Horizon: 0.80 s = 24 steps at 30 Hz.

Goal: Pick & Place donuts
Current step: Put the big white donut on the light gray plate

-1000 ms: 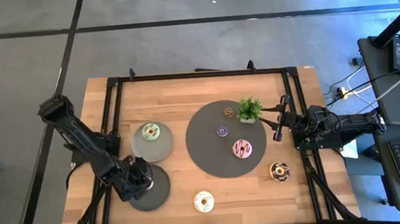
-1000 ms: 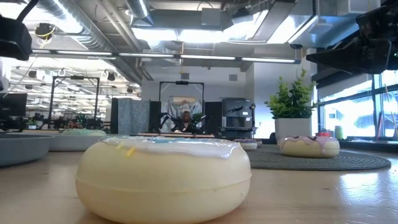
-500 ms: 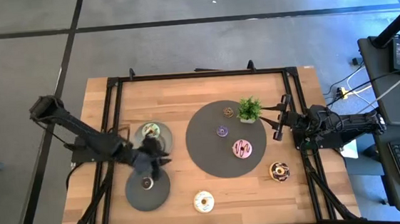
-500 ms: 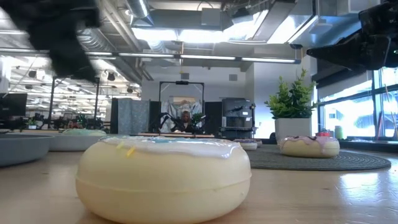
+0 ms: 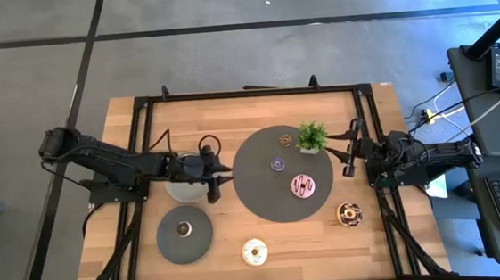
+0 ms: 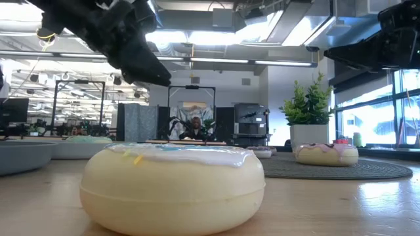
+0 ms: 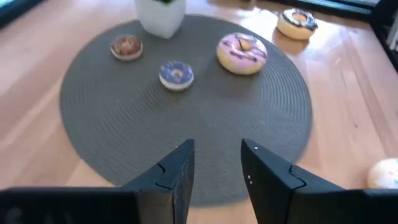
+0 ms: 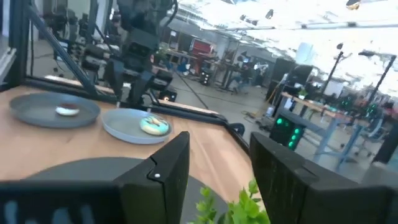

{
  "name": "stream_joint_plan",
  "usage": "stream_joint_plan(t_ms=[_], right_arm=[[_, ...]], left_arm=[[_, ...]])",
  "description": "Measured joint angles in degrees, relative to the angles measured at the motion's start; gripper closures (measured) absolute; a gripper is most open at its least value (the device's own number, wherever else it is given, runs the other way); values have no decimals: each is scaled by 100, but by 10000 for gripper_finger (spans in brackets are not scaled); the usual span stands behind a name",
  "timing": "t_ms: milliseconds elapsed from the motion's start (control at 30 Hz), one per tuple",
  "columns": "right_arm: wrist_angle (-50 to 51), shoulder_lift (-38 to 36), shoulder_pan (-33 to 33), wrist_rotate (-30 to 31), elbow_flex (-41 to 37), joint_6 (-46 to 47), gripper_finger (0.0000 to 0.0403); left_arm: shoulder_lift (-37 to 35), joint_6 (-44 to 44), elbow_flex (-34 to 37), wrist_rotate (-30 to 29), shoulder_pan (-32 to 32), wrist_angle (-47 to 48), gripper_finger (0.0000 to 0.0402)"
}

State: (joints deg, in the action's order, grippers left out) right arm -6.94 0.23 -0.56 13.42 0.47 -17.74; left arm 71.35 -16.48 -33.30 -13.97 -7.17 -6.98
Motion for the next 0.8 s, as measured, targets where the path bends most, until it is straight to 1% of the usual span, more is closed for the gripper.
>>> stream_joint_plan(t_ms=[133,267,400,467,567,600,700,800], right_arm=[[118,2,0,-3,0,417,234],[182,4,0,-4,-1,932,234],[205,4,0,-1,-2,978,234],[206,4,0,-1,0,973,234],[208,4,0,1,-1,969,234],[210,4,0,1,-1,969,234],[212,4,0,1,0,962,234],[212,4,0,3,0,958,234]], left_arm=[[85,212,0,-1,106,-395,274],[87,273,2,-3,134,-504,274],[87,264,2,5,132,-489,274],[87,184,2,265,132,-483,273],[87,252,2,1024,117,-519,270],[87,278,2,1181,83,-564,268],[207,400,2,1203,-82,-915,267],[600,703,-122,1273,-295,-1274,268]])
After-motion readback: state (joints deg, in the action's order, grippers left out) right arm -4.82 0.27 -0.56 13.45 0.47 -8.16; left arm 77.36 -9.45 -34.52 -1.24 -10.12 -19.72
